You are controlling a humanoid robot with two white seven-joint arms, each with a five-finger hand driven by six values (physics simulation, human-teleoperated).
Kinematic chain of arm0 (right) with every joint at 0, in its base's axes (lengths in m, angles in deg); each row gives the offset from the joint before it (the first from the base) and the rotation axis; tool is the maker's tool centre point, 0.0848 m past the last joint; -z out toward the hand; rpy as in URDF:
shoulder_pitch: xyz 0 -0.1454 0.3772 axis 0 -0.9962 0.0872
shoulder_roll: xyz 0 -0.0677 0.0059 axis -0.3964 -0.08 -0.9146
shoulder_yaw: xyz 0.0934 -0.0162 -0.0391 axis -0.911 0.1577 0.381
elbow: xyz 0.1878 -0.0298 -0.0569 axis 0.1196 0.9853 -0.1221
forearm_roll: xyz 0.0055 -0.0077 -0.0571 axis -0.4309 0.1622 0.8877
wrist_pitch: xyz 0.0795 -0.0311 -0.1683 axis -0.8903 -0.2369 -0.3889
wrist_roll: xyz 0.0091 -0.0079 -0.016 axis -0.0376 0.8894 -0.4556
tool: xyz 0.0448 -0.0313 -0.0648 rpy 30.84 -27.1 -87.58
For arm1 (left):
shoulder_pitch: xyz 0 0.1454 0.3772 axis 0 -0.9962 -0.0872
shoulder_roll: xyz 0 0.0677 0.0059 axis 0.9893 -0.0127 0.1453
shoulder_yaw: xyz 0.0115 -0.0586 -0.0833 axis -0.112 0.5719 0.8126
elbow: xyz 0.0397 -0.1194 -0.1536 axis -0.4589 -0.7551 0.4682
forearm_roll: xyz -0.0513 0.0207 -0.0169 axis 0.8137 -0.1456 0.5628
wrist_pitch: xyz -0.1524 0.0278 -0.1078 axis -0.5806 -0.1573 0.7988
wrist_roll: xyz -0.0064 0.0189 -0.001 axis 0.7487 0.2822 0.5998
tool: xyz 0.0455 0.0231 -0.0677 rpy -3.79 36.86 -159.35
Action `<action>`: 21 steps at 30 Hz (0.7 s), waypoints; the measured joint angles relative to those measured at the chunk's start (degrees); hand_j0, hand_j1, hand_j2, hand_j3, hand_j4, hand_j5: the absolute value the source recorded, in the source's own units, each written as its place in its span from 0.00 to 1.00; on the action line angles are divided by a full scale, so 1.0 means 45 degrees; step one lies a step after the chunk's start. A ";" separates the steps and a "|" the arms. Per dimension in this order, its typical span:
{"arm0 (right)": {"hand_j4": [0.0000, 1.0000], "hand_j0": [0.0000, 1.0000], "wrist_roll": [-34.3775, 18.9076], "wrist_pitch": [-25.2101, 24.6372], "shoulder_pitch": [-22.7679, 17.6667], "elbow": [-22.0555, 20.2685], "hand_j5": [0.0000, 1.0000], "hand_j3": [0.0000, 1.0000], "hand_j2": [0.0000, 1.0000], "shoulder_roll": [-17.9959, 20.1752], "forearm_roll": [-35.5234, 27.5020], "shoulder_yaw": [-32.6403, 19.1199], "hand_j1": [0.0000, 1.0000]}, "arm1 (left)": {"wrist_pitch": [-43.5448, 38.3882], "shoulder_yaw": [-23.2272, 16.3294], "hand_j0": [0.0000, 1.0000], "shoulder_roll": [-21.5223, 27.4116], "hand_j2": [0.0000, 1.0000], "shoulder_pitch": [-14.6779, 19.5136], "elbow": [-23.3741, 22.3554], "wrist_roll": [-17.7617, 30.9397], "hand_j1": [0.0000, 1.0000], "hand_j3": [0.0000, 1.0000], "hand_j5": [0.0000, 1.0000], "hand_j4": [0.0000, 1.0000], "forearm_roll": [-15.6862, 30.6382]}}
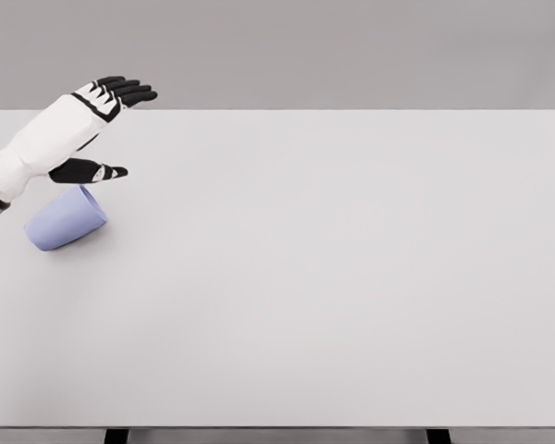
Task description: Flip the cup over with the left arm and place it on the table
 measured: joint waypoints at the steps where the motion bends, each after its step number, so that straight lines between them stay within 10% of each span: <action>1: 1.00 1.00 0.0000 0.0002 0.0020 -0.0003 1.00 1.00 1.00 0.0000 -0.0004 0.0002 1.00 | 0.0000 -0.0038 1.00 0.0020 1.00 0.0000 -0.0003 0.0000 1.00 1.00 1.00 1.00 -0.0001; 21: 1.00 1.00 0.0005 -0.0015 0.0020 0.0027 1.00 1.00 1.00 0.0000 0.0005 -0.0014 1.00 | 0.0001 -0.1015 1.00 0.0837 1.00 0.0410 0.0070 0.0000 1.00 1.00 1.00 1.00 -0.0024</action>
